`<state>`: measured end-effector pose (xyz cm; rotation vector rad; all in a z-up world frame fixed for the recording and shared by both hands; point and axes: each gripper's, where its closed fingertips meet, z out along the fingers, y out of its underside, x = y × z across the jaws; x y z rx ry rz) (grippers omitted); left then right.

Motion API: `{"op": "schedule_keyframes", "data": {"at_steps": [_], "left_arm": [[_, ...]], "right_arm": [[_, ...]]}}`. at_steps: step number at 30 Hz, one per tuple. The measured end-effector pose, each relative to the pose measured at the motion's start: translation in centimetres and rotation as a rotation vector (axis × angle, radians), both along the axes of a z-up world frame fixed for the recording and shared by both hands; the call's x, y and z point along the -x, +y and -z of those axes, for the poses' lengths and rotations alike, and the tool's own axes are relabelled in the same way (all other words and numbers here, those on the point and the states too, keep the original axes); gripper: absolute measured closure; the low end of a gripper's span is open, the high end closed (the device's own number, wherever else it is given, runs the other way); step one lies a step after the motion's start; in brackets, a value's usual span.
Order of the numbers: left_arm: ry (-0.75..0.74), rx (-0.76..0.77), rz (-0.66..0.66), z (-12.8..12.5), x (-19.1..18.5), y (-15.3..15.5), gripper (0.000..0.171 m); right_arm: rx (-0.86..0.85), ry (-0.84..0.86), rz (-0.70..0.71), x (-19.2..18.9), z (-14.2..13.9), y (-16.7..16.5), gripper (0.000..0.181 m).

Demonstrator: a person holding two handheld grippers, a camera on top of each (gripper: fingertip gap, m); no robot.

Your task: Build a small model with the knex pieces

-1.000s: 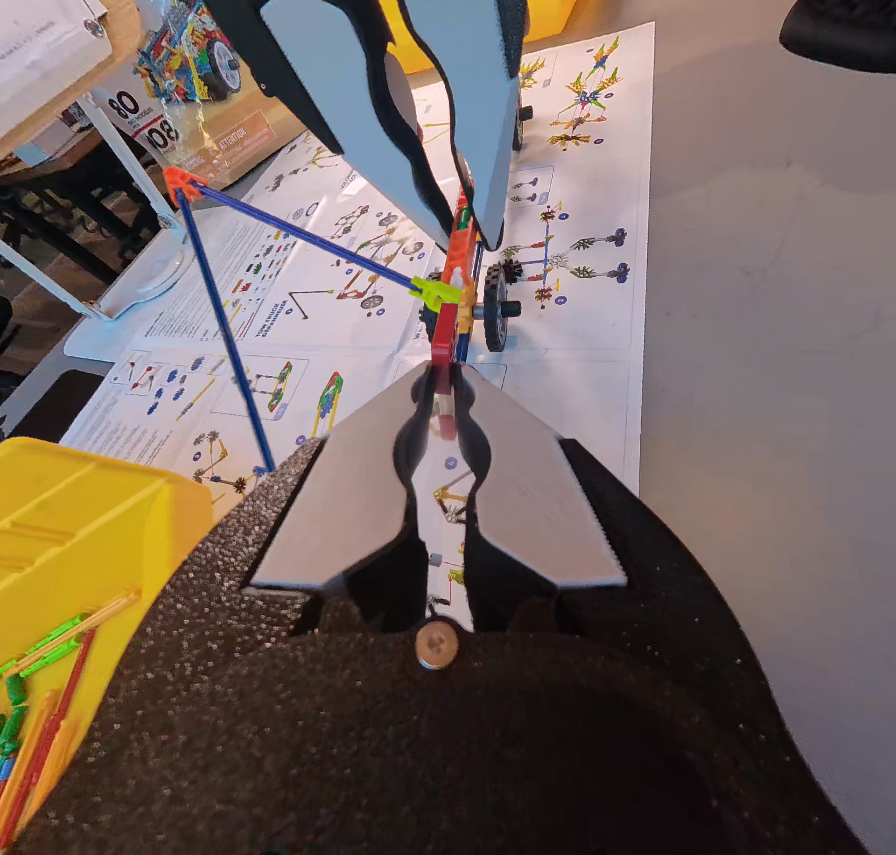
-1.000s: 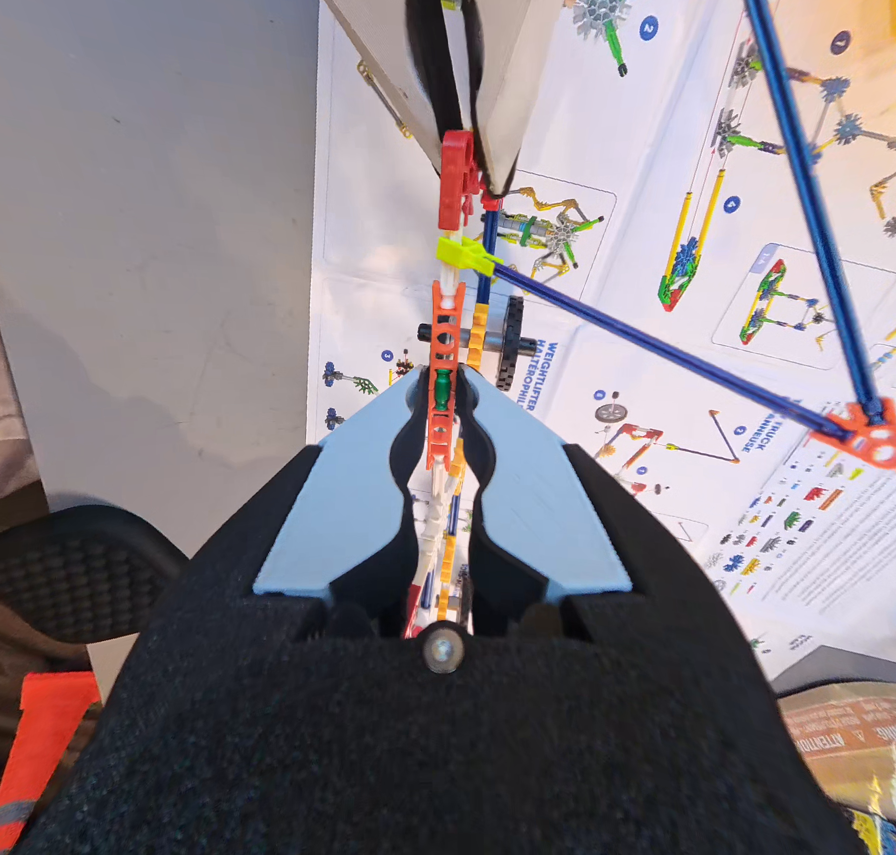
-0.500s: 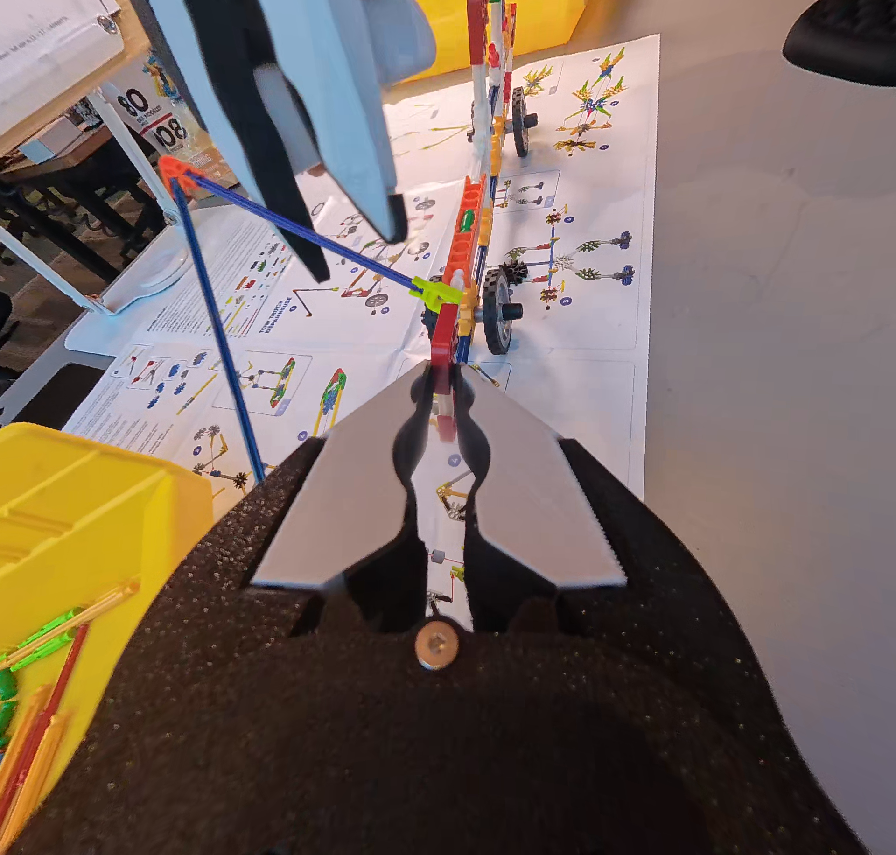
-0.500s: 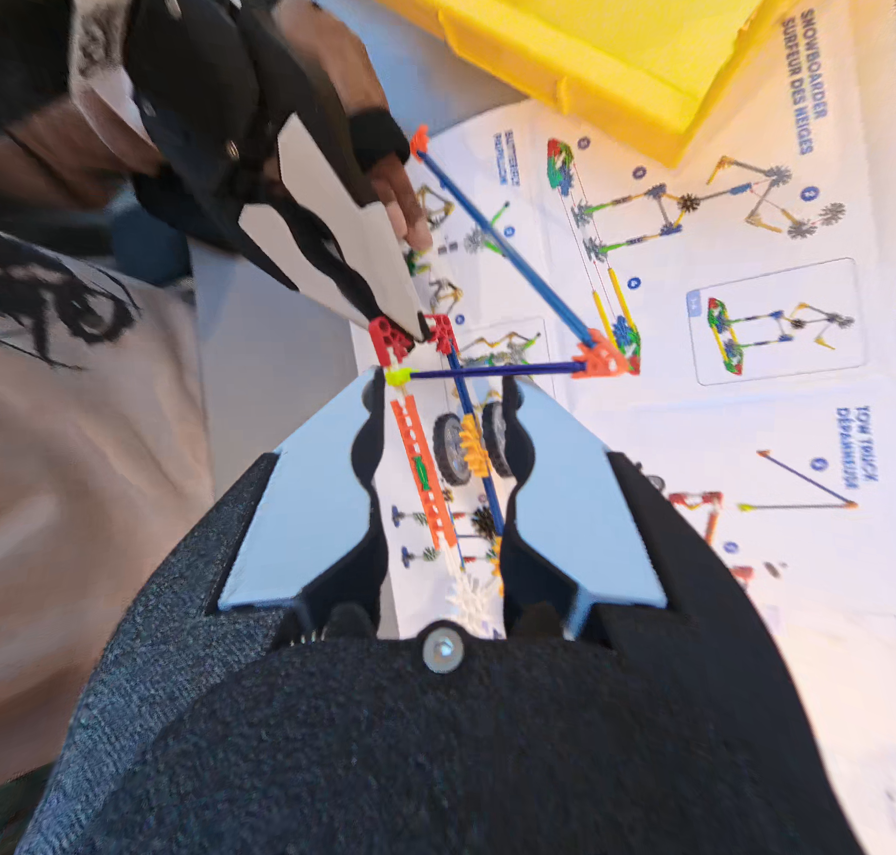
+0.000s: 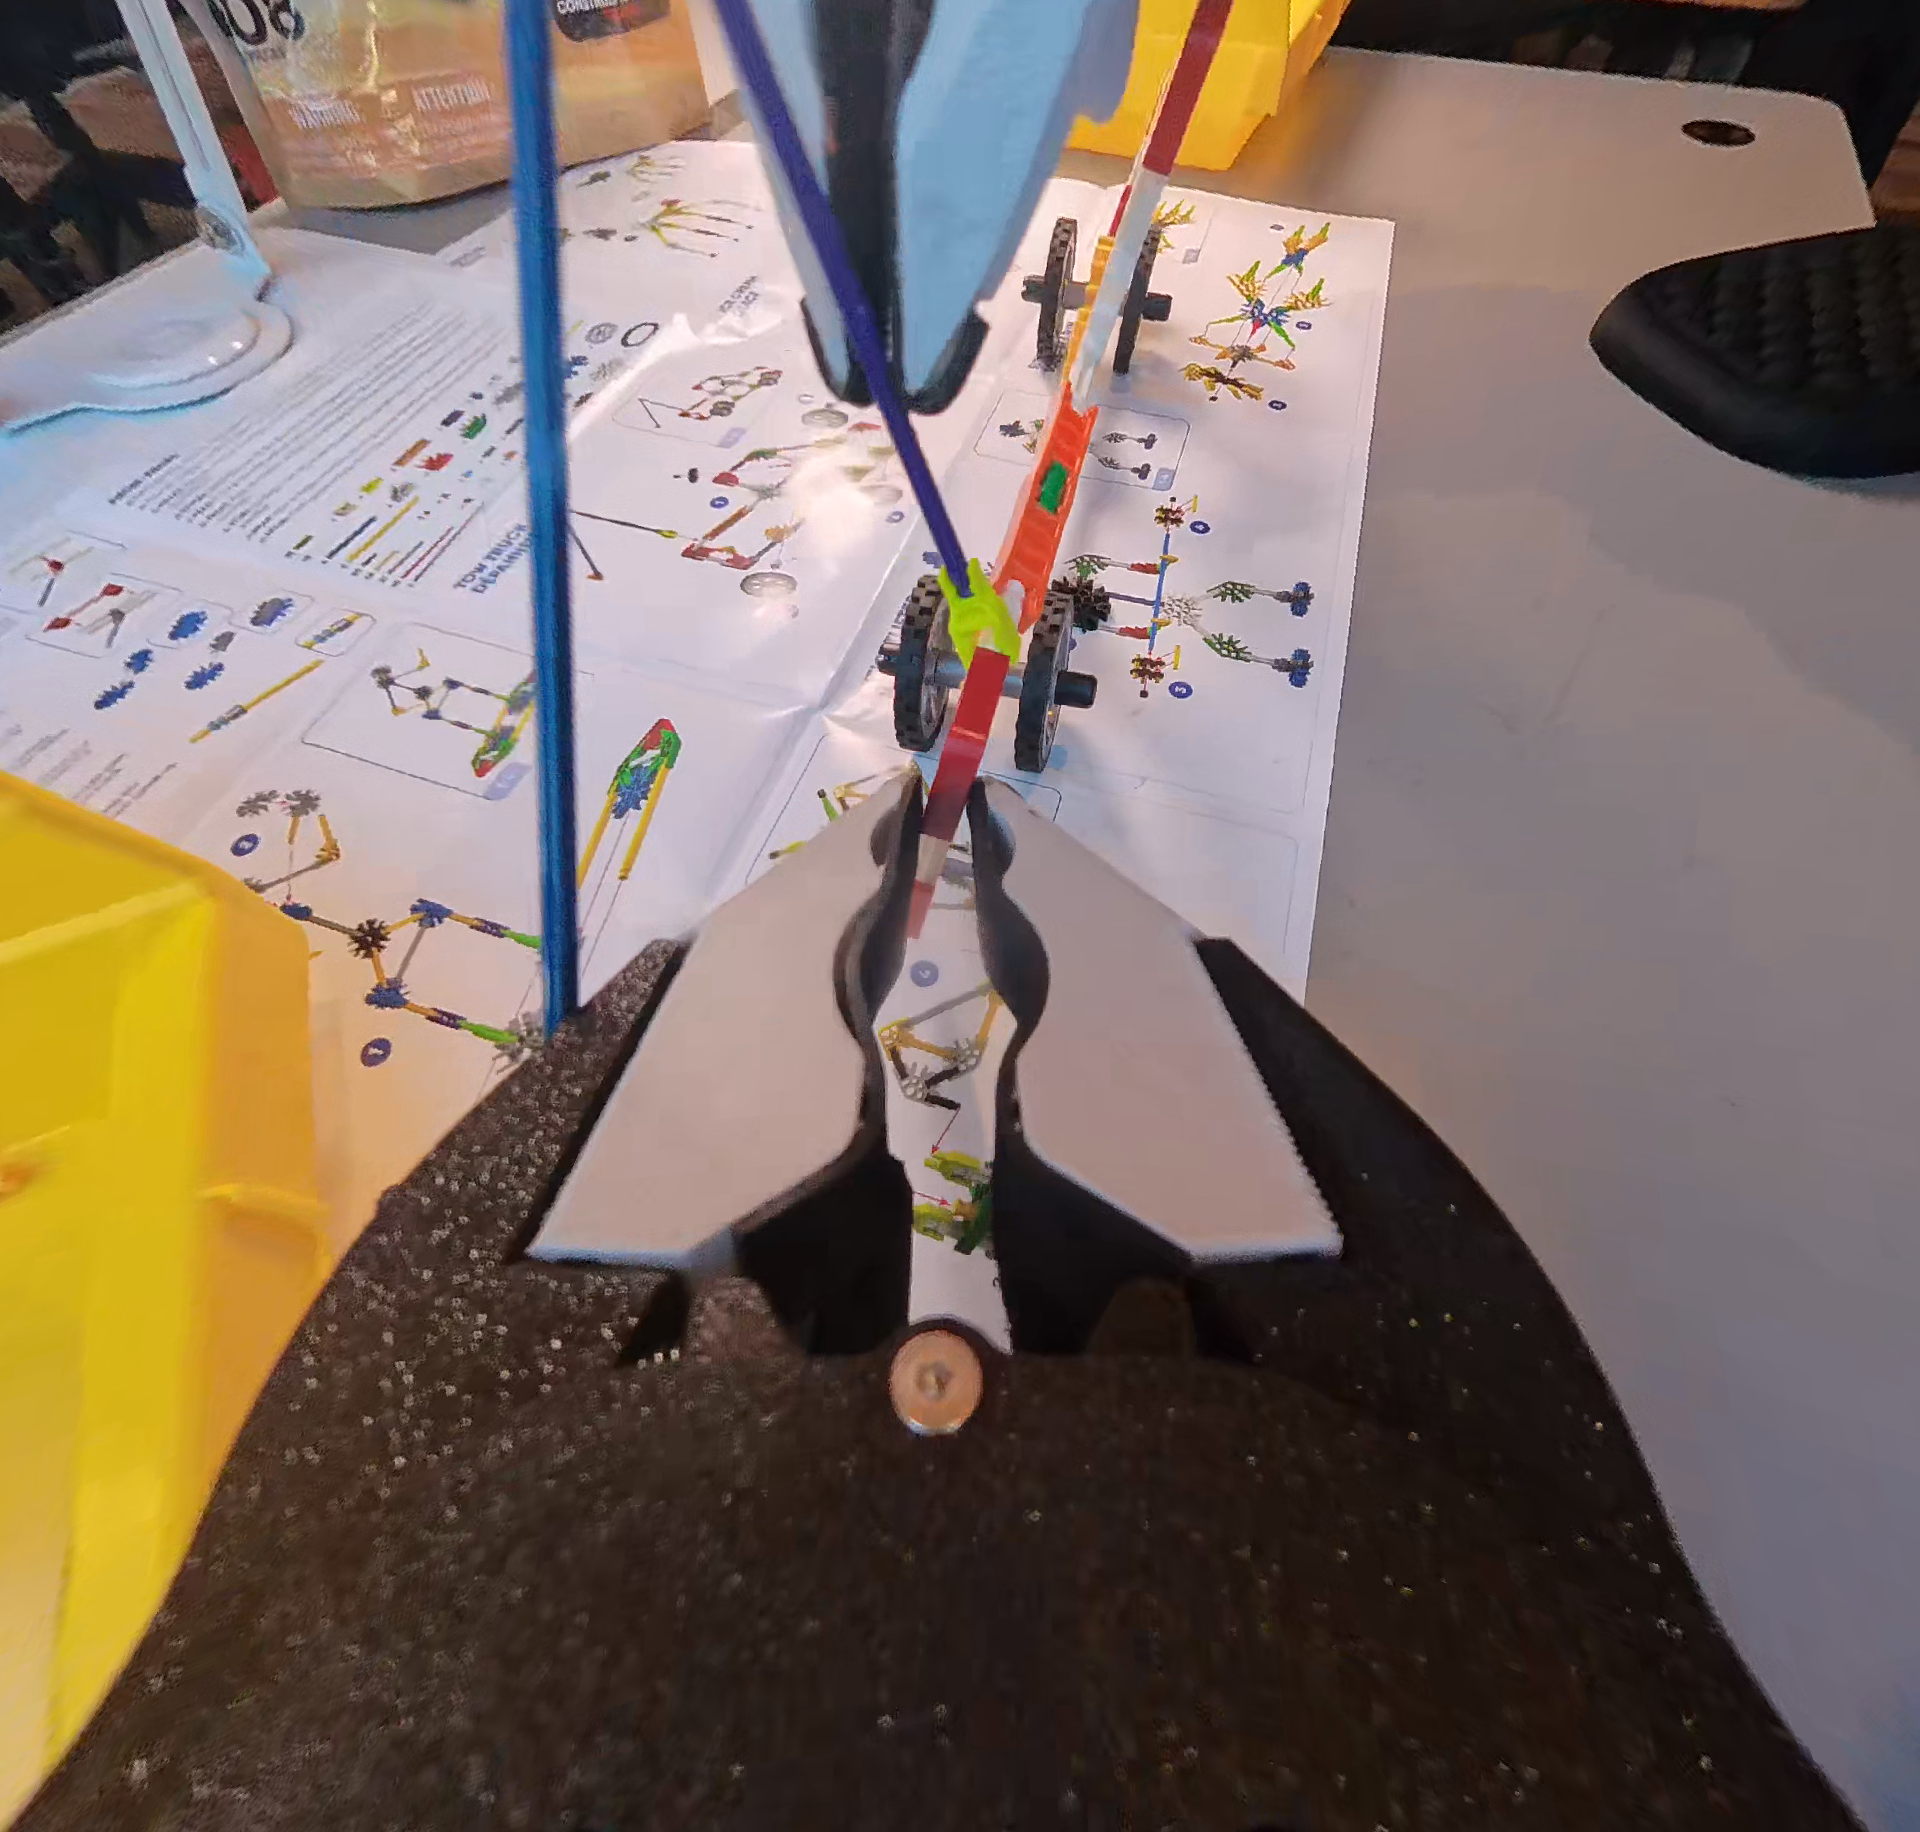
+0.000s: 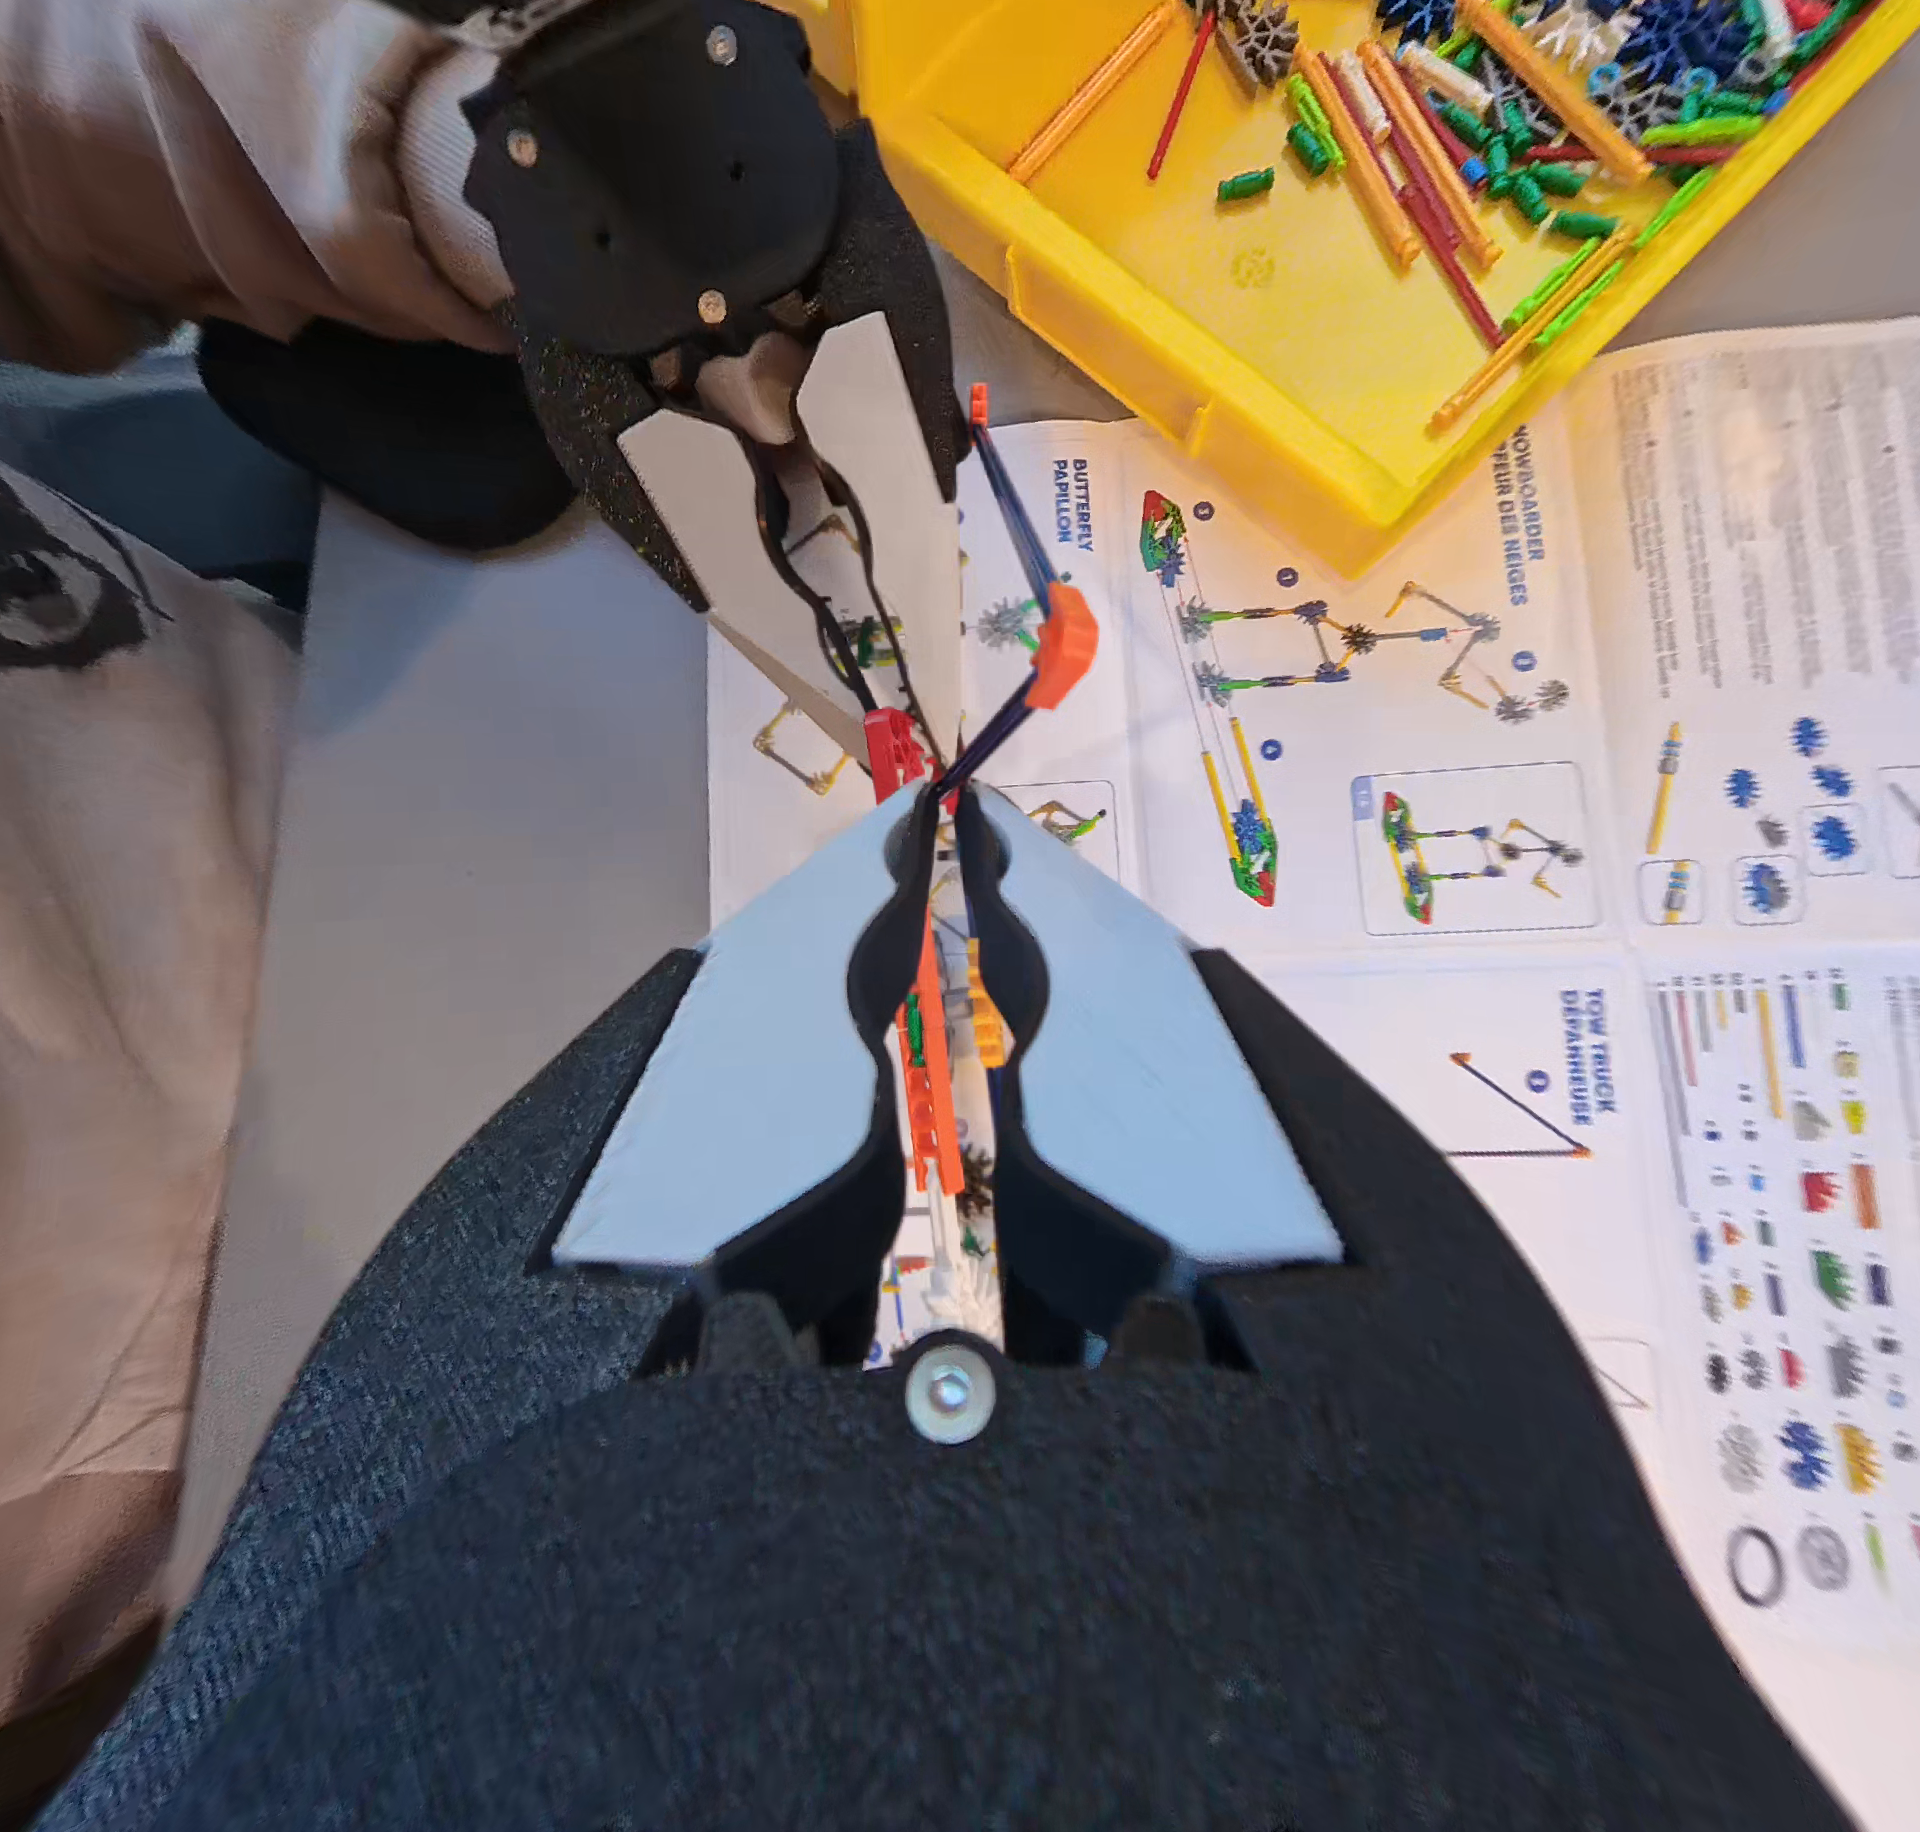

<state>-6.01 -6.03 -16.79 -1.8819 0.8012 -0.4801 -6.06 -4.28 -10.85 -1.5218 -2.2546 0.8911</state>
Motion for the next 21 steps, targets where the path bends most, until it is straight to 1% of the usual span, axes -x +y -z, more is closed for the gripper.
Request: {"op": "schedule_keyframes", "data": {"at_steps": [2,4,6,12,16,18,19,21], "left_arm": [[-0.049,0.044,-0.007,0.0,0.0,0.0,0.164],[-0.089,0.075,-0.018,-0.1,0.2,0.1,0.164],[-0.112,0.094,-0.019,-0.1,0.2,0.2,0.164],[-0.118,0.097,-0.024,-0.1,0.2,0.2,0.163],[-0.125,0.082,-0.039,-0.4,0.5,0.4,0.158],[-0.139,0.056,-0.039,-0.8,0.6,0.4,0.157],[-0.140,0.046,-0.037,-1.0,0.6,0.3,0.156],[-0.138,0.032,-0.032,-1.2,0.6,0.3,0.156]], "right_arm": [[-0.106,0.025,-0.021,-0.3,-0.2,-0.4,0.180],[-0.200,0.038,-0.007,-0.5,-0.4,-0.6,0.180],[-0.241,0.050,0.024,-0.5,-0.4,-0.7,0.180],[-0.229,0.068,0.060,-0.7,-0.4,-0.5,0.180],[-0.238,0.066,0.071,-1.0,-0.1,-0.1,0.178],[-0.234,0.049,0.069,-1.3,0.2,-0.2,0.163],[-0.228,0.051,0.070,-1.3,0.1,-0.2,0.162],[-0.214,0.064,0.082,-1.2,-0.3,-0.1,0.154]]}}
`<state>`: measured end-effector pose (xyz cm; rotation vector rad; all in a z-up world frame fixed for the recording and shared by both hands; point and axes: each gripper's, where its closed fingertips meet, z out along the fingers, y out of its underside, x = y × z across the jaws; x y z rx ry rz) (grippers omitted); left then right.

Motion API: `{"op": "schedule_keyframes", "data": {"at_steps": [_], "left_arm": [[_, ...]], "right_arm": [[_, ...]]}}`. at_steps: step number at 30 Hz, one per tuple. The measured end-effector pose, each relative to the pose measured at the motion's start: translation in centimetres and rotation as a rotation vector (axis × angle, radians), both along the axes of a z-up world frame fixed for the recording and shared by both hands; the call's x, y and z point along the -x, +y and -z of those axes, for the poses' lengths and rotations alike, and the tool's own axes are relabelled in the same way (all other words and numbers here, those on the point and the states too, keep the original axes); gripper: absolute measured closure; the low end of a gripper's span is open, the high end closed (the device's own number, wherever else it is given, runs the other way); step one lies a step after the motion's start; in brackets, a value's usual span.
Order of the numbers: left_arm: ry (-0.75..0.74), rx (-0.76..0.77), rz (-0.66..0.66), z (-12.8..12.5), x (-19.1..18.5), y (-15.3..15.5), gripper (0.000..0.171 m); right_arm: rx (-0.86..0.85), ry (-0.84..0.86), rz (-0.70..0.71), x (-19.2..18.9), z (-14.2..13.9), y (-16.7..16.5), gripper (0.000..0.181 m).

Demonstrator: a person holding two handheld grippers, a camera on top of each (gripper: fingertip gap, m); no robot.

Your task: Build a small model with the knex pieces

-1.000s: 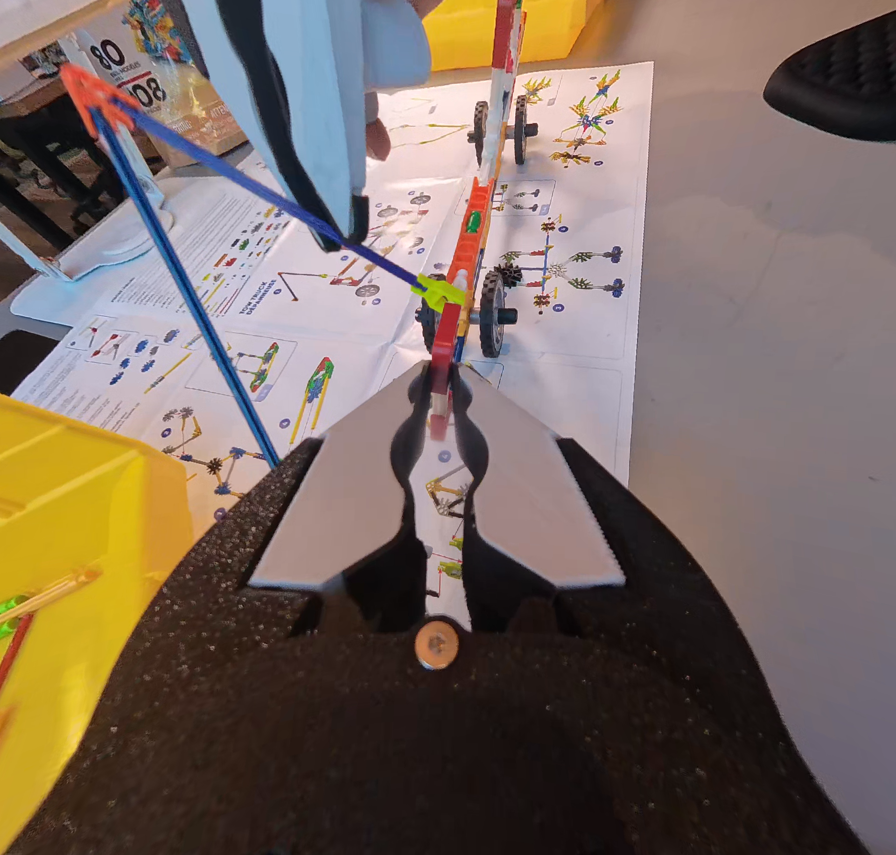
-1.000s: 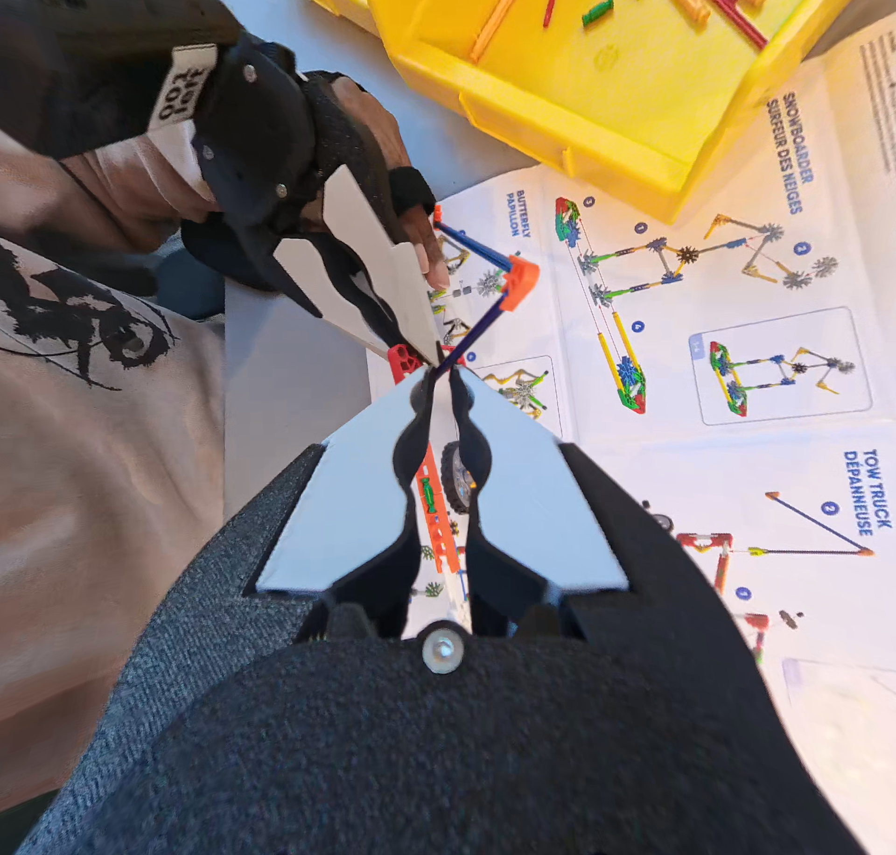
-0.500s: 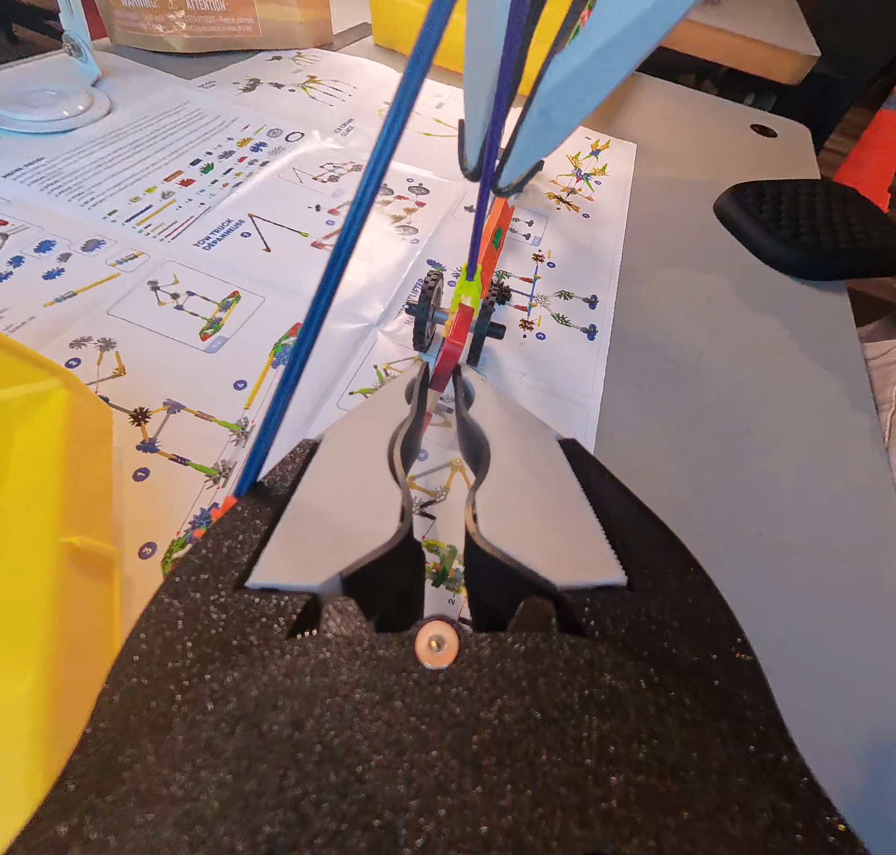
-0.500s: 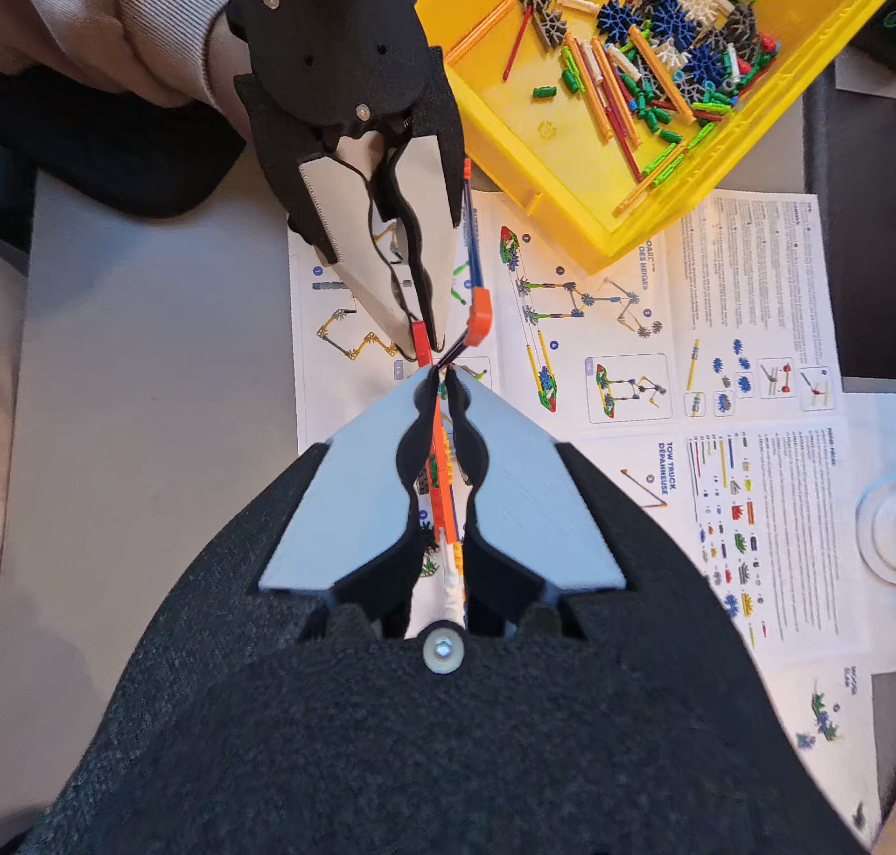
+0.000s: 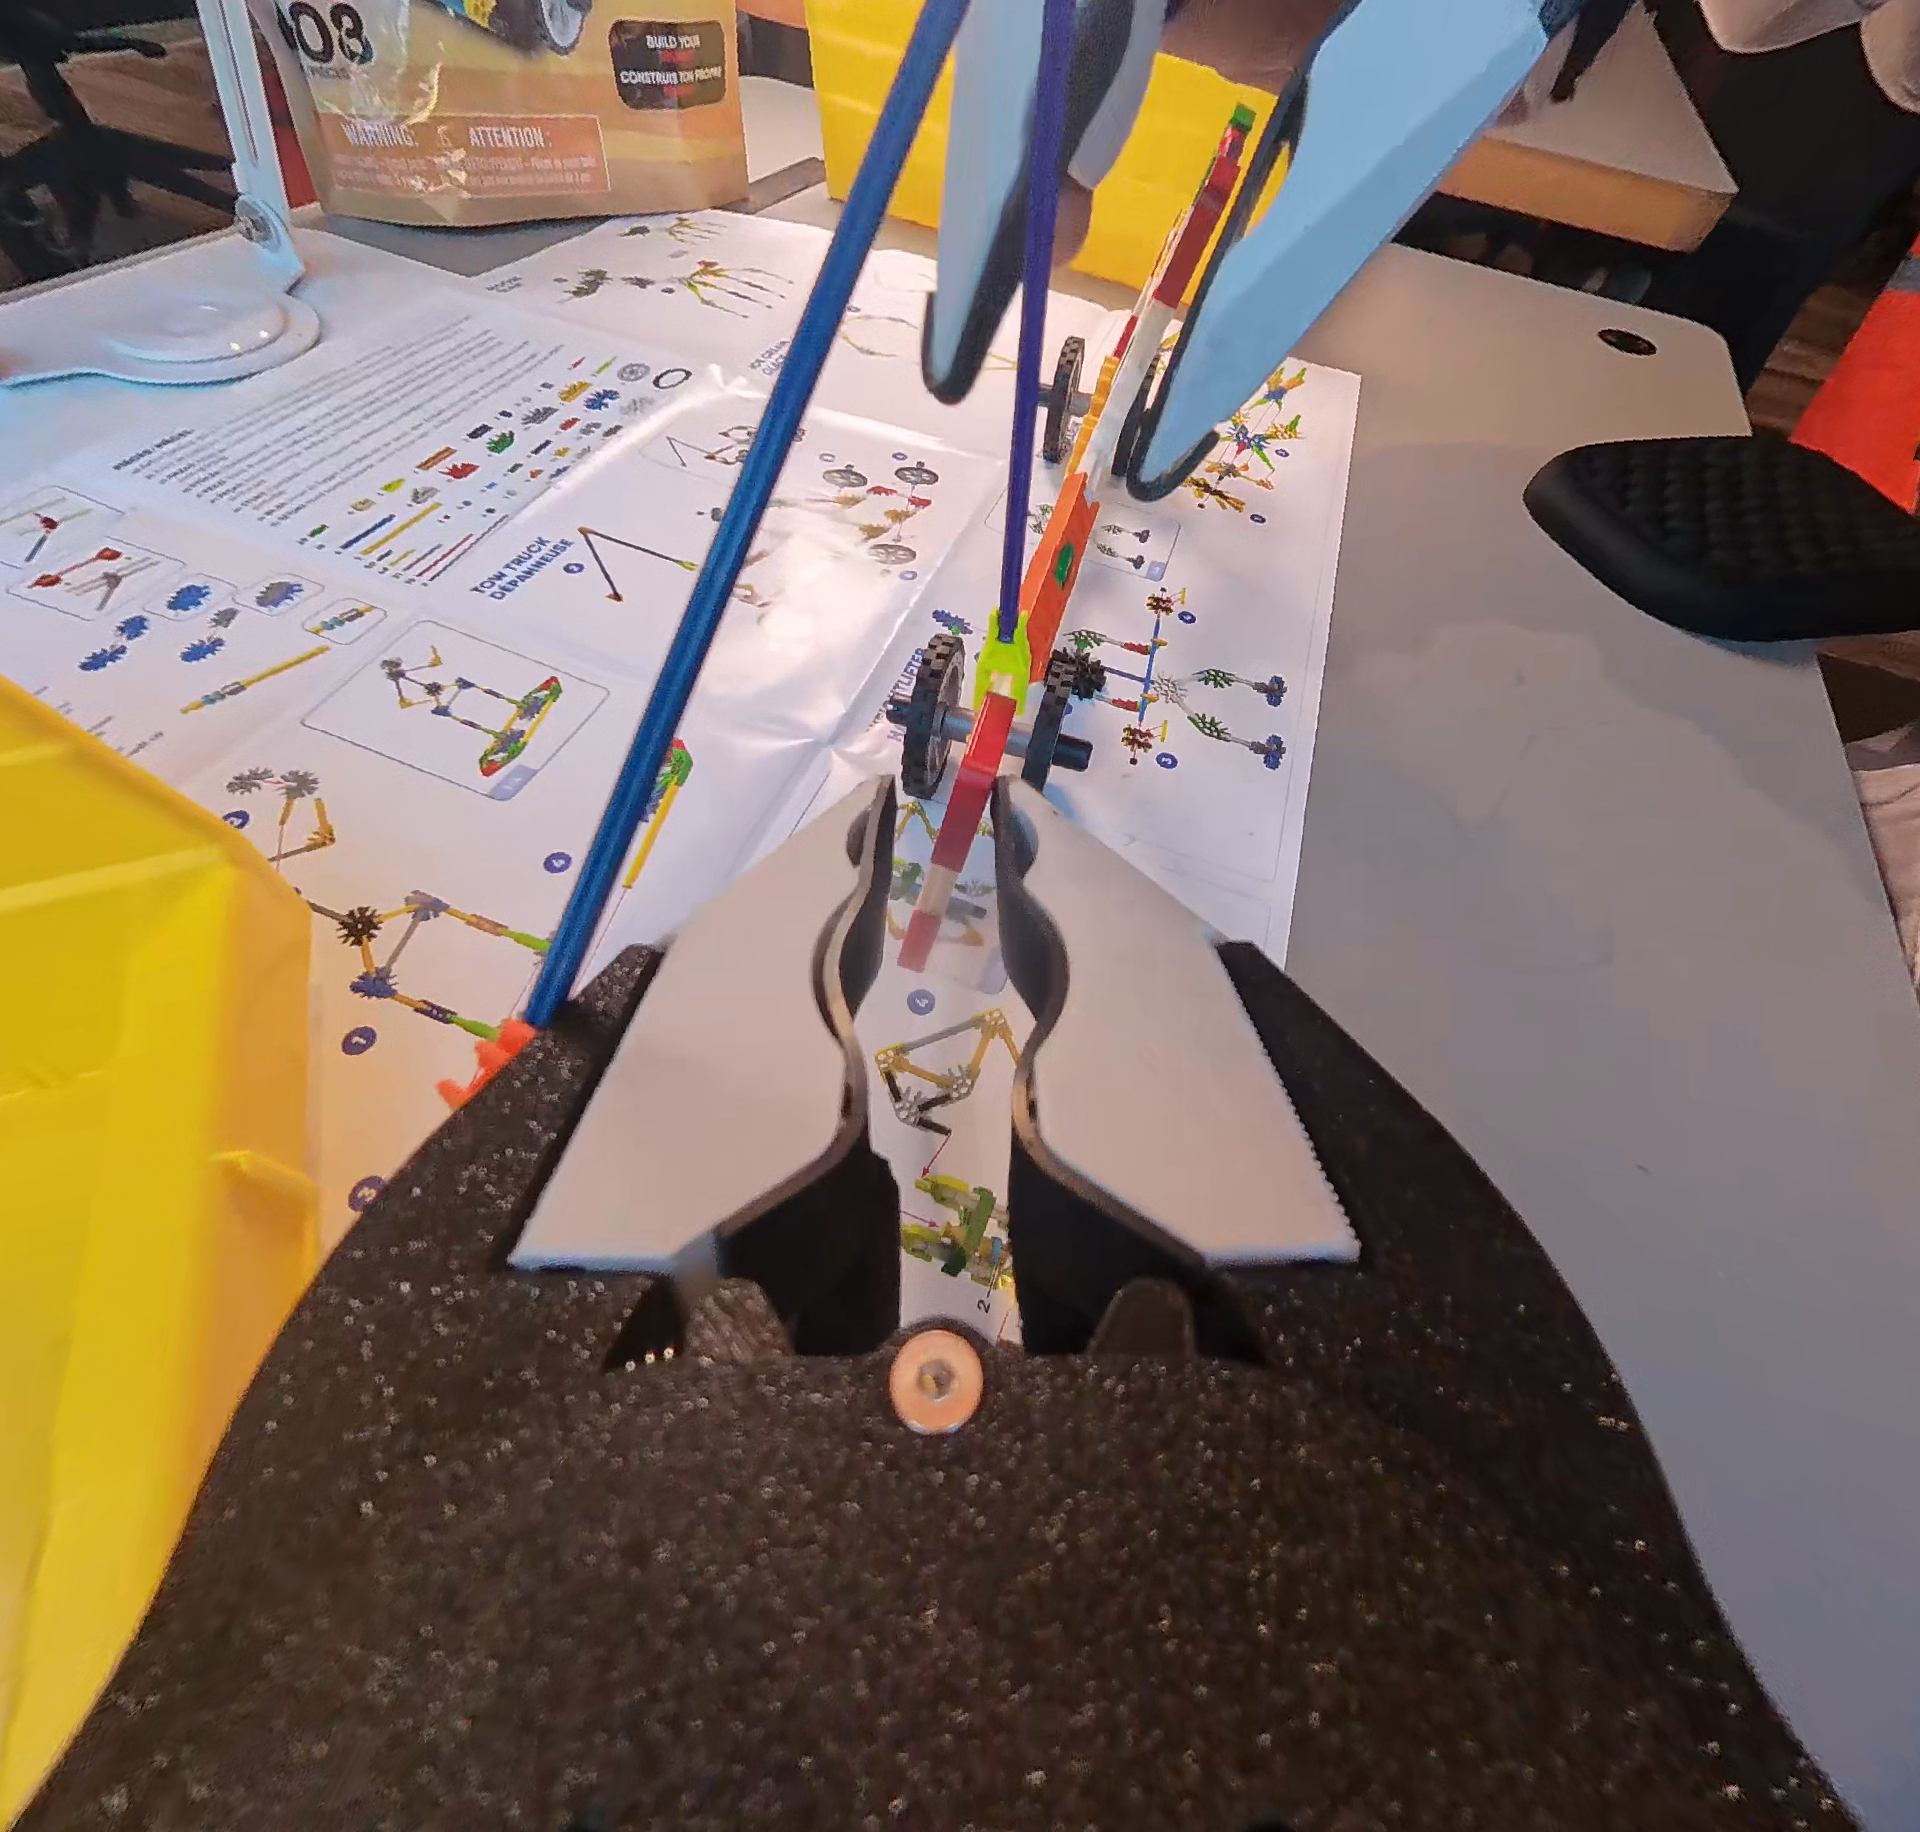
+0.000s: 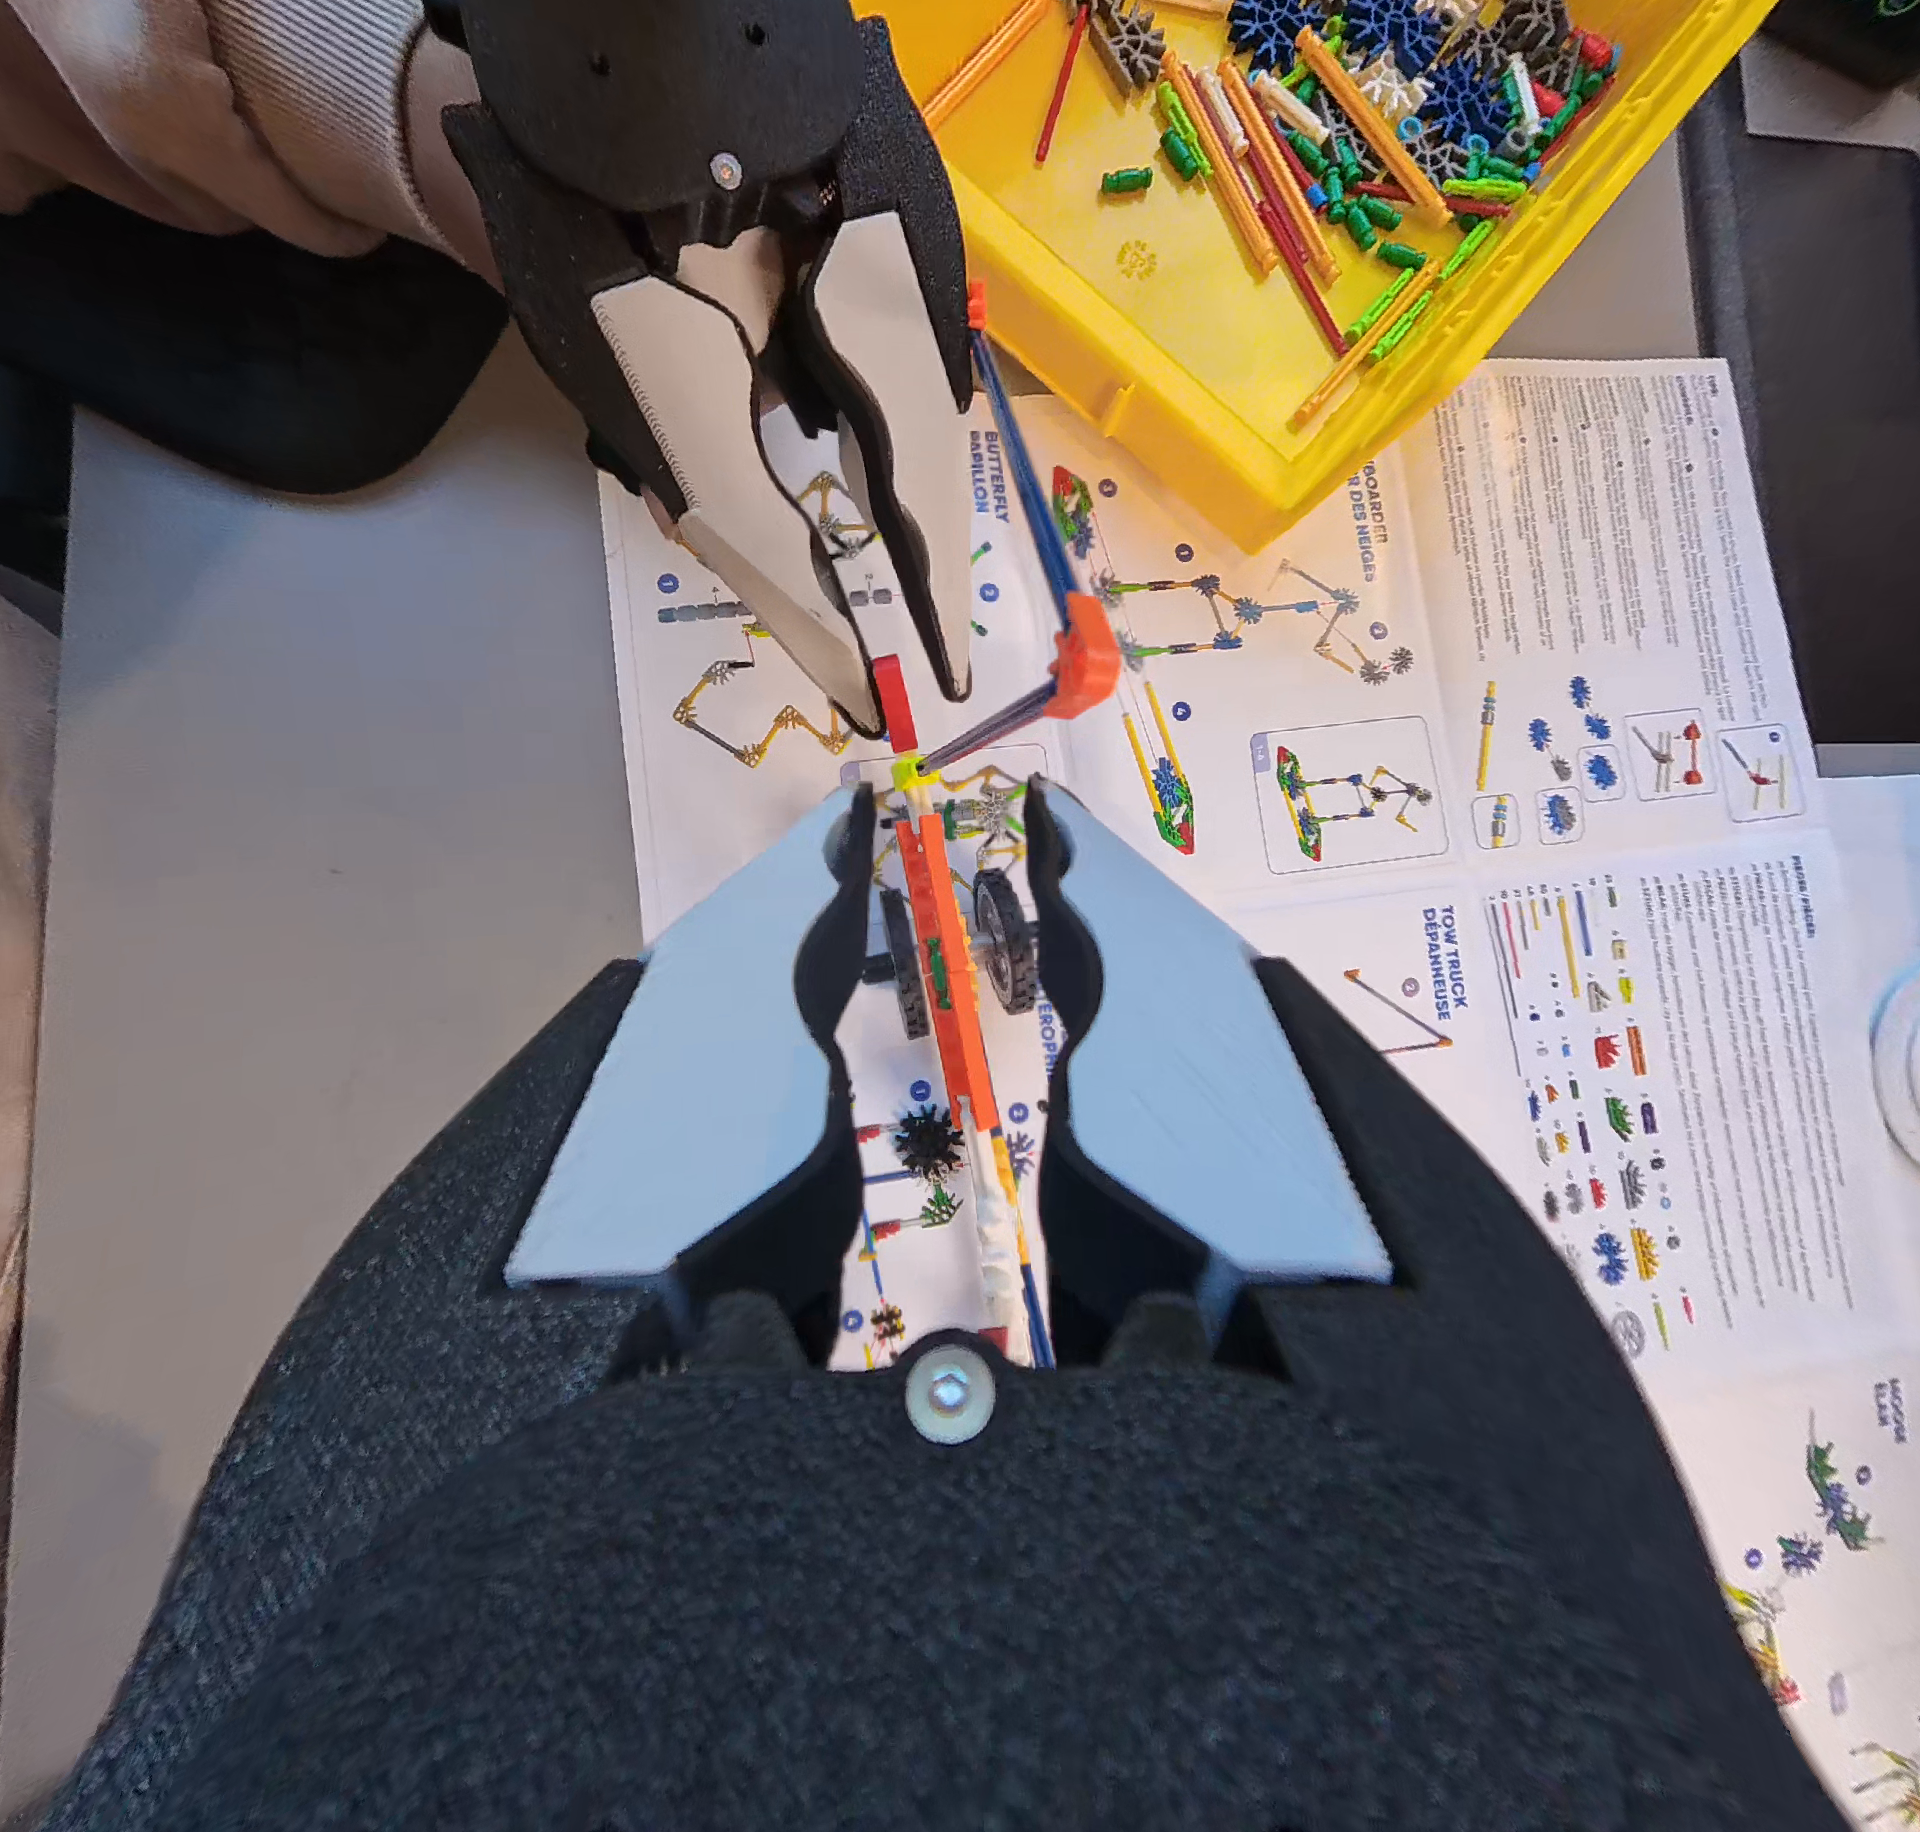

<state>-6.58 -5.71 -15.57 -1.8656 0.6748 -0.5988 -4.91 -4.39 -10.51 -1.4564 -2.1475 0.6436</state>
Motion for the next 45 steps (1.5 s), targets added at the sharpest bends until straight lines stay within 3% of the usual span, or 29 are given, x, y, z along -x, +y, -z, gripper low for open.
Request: {"op": "schedule_keyframes", "data": {"at_steps": [5,7,11,19,26,30,33,37,45], "left_arm": [[0.006,-0.048,0.017,-0.7,-0.4,-0.1,0.162],[0.006,-0.043,0.025,-0.6,-0.5,-0.2,0.164],[-0.053,0.006,0.028,-0.6,-0.3,-0.1,0.165],[-0.106,0.035,0.032,-0.8,0.0,0.3,0.165],[-0.102,0.010,0.020,-0.9,0.2,0.4,0.164],[-0.093,0.001,0.014,-0.8,0.4,0.4,0.164],[-0.081,-0.006,0.016,-0.8,0.4,0.4,0.164],[-0.078,-0.002,0.030,-0.8,0.3,0.4,0.164],[-0.100,0.006,0.002,-0.9,0.7,0.6,0.164]], "right_arm": [[0.071,0.062,-0.023,1.2,-1.6,-0.6,0.151],[0.071,0.077,-0.041,1.4,-1.8,-0.8,0.177],[0.059,0.078,-0.051,1.3,-1.6,-0.8,0.180],[0.055,0.095,-0.015,1.5,-1.7,0.1,0.178],[0.070,0.119,0.007,1.4,-2.5,0.8,0.159],[0.052,0.096,-0.008,-1.1,-3.5,1.1,0.140],[-0.099,-0.009,-0.081,-5.6,-2.8,2.1,0.137],[-0.256,-0.133,-0.045,-10.1,-0.8,4.9,0.138],[-0.368,-0.141,-0.065,-9.8,0.1,5.2,0.156]]}}
